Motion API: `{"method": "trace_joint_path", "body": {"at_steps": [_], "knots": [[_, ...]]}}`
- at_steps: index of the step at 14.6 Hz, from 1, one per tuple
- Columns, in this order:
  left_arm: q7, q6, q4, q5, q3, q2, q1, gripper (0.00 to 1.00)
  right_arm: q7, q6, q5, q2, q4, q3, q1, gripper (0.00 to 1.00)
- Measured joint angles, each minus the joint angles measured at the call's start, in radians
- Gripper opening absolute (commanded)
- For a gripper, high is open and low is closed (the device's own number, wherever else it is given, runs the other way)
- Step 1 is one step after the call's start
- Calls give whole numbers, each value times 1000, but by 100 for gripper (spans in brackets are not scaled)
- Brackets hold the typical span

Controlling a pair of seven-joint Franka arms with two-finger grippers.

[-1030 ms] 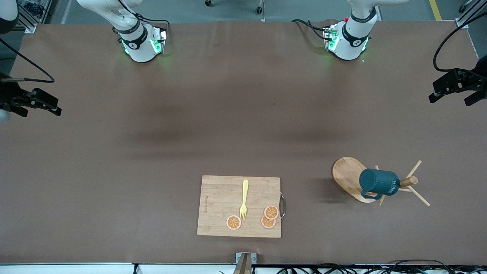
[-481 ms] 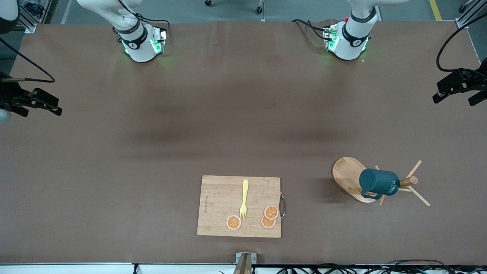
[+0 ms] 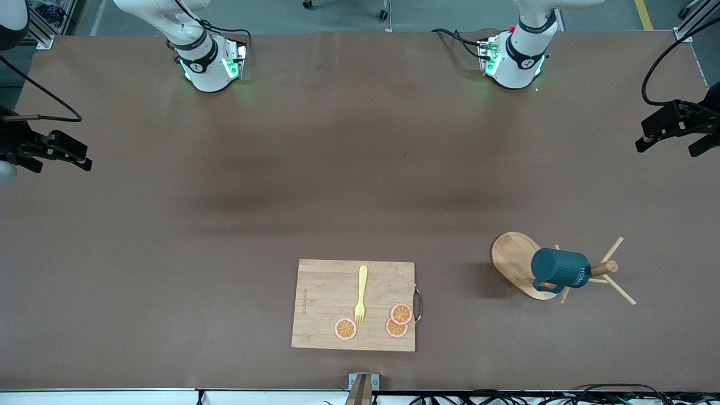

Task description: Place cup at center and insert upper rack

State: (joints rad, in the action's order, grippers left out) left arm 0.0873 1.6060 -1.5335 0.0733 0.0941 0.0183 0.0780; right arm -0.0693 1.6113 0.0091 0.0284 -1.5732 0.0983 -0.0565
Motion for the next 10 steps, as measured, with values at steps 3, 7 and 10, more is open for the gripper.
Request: {"method": "trace_joint_path", "body": {"at_steps": [3, 7, 10], "knots": [[1, 1, 0, -3, 1, -1, 0, 100, 0, 0, 0, 0, 0, 0, 0, 100], [1, 8, 0, -15, 0, -3, 1, 100, 0, 0, 0, 0, 0, 0, 0, 100], [1, 8, 0, -15, 0, -3, 1, 100, 0, 0, 0, 0, 0, 0, 0, 100]]}}
